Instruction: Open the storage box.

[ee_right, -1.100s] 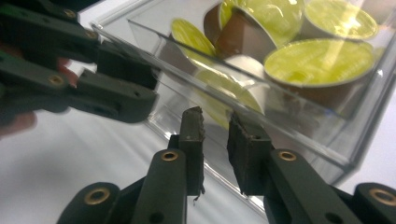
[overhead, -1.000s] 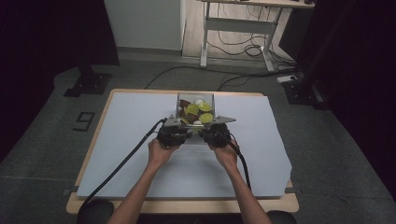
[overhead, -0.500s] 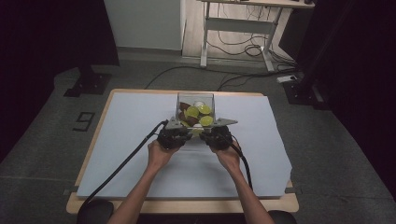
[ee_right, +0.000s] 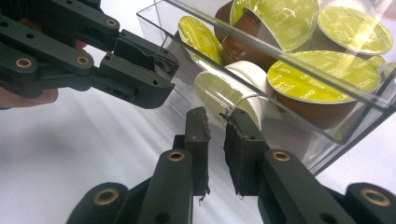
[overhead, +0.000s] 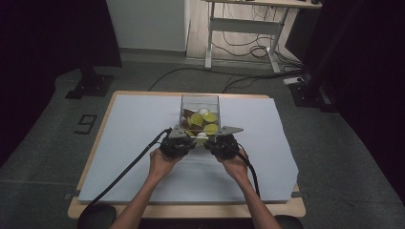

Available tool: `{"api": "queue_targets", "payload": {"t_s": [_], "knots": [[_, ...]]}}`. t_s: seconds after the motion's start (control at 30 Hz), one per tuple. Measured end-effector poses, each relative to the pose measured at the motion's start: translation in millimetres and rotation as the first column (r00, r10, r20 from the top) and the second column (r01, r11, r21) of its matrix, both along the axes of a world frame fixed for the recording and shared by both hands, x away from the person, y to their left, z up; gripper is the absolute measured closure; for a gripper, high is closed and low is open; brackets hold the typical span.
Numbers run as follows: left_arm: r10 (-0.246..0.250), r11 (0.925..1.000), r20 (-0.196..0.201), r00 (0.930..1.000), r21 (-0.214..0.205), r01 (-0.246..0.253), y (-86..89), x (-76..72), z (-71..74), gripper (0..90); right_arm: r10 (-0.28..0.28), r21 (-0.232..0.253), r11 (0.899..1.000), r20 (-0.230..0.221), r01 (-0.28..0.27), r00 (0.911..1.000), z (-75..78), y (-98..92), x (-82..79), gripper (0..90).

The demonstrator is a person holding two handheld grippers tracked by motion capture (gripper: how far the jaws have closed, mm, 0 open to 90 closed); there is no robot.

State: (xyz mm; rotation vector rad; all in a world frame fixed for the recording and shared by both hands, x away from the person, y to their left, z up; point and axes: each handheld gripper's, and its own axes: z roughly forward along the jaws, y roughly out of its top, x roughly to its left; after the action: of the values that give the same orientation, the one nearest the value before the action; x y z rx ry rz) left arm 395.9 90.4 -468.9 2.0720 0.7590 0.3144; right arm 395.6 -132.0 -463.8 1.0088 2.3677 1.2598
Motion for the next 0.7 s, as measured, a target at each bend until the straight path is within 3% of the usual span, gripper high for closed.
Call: {"api": "queue_targets", "payload": {"t_s": [0.5, 0.7], "knots": [[-0.033, 0.9995, 0.013, 0.9994, 0.007, 0.032, 0.8, -21.7, -0.7, 75.3, 0.027, 0.000, 1.000, -0.004, -0.027, 0.9996, 0.3, -3.1, -20.8, 78.8], [-0.037, 0.9993, 0.013, 0.9992, -0.009, 0.037, 3.1, -27.9, -0.9, 75.2, 0.035, -0.003, 0.999, -0.005, -0.035, 0.9994, 0.4, -3.3, -26.2, 78.8]]}}
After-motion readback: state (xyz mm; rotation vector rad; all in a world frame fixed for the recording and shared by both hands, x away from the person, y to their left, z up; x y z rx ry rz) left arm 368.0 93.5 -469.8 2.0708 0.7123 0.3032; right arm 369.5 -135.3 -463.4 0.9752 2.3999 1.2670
